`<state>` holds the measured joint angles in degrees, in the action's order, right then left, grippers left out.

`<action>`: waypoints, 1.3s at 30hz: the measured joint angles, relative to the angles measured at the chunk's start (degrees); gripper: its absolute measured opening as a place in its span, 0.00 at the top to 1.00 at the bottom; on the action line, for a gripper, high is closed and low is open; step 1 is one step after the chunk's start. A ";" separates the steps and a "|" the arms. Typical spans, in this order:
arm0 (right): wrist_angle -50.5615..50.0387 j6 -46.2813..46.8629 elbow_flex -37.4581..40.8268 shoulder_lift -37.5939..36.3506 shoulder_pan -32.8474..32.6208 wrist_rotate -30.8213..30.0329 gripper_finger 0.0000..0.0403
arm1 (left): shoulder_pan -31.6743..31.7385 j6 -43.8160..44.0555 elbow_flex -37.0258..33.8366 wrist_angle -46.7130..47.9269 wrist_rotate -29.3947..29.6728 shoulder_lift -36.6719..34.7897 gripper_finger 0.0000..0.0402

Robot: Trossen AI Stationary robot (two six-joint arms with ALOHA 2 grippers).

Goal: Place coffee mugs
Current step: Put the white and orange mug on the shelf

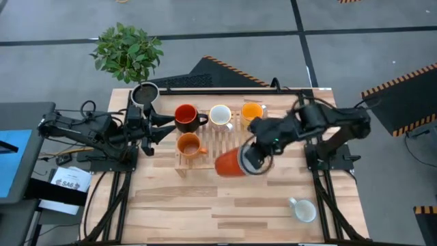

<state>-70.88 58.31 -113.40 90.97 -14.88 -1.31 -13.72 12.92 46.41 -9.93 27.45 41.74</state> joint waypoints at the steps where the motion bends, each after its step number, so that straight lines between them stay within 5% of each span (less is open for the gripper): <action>1: -3.96 -1.20 -2.82 1.62 1.10 -0.49 0.88 | 0.00 0.03 0.00 0.23 0.02 0.00 0.59; 5: -14.63 -4.15 -9.47 8.35 4.57 -1.36 0.88 | 0.00 0.05 0.00 0.41 -0.01 0.01 0.59; 15: -16.82 -7.28 -12.57 17.65 7.71 -1.47 0.88 | 0.00 0.18 0.00 0.51 0.08 0.02 0.59; 25: -15.34 -7.36 -12.81 19.45 10.18 -3.18 0.88 | -0.01 0.27 0.00 0.58 0.21 0.01 0.59; 39: -9.86 -11.46 -12.63 19.72 10.51 -1.52 0.72 | 0.00 0.40 0.02 1.54 0.20 0.02 0.59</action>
<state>-80.75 46.85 -126.04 110.68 -4.37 -2.83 -13.72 13.32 46.44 -8.38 27.64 41.76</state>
